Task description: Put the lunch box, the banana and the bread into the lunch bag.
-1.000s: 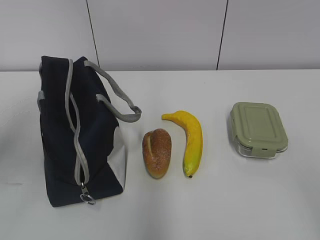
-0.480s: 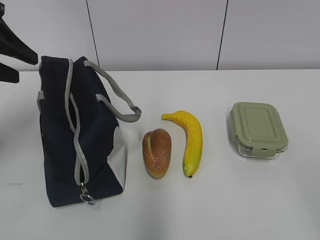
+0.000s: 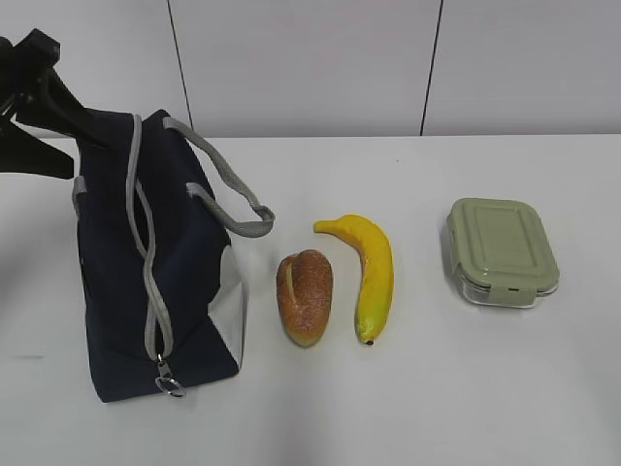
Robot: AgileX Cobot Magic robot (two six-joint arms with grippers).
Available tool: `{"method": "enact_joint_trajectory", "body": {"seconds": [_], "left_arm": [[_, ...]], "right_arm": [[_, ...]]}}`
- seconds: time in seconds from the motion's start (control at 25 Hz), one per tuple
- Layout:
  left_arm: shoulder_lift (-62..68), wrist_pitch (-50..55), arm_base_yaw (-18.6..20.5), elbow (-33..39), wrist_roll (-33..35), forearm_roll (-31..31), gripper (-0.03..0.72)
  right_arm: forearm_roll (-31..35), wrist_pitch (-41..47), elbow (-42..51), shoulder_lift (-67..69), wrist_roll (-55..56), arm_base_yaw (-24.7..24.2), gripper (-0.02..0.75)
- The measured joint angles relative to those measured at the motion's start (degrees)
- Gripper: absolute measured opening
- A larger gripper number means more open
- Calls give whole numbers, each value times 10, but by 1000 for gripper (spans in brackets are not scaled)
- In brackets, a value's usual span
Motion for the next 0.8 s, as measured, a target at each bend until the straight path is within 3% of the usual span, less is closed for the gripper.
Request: {"method": "enact_joint_trajectory", "body": {"seconds": [0.4,0.64,0.8], "left_arm": [[21,-20,0,-1,1,0,335],[21,-29,0,-1,1,-1,149],[21,-29,0,-1,3,-1,84]], "right_arm": [[0,0,0,0,0,0,476],[0,0,0,0,0,0,476],[0,0,0,0,0,0,476]]}}
